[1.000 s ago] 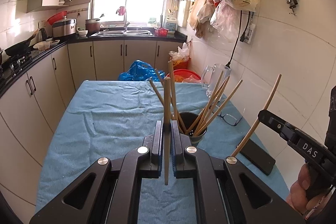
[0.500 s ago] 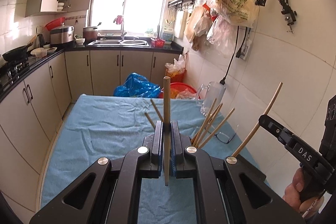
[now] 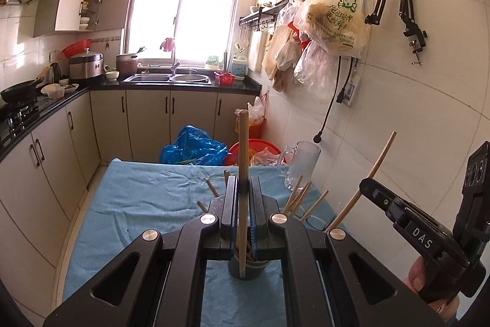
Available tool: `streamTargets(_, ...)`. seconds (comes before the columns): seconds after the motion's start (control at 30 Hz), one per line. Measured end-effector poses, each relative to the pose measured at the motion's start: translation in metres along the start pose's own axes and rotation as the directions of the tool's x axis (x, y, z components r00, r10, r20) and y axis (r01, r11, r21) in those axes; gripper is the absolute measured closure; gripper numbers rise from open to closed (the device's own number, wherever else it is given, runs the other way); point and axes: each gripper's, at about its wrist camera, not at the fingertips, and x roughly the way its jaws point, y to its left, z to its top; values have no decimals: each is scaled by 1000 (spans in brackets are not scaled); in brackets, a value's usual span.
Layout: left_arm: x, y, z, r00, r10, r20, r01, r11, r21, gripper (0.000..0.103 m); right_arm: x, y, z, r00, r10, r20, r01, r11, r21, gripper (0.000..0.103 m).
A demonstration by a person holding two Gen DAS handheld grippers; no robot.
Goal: Organize utensils
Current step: 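Lower the left tool's chopstick into the black cup while the right tool lowers its own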
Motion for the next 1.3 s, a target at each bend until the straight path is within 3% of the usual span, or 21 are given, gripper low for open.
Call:
streamTargets(0.5, 36, 2, 17, 1000, -10, 3, 10, 999, -44, 97, 25, -3, 11, 998, -46, 34, 45, 999, 20, 95)
streamTargets(0.87, 71, 11, -2, 998, -11, -57, 8, 998, -59, 97, 64, -8, 2, 998, -66, -22, 67, 998, 16, 95)
streamTargets(1.3, 87, 18, -35, 994, -1, -109, -5, 999, -50, 97, 76, -11, -24, 995, -71, -75, 70, 997, -11, 95)
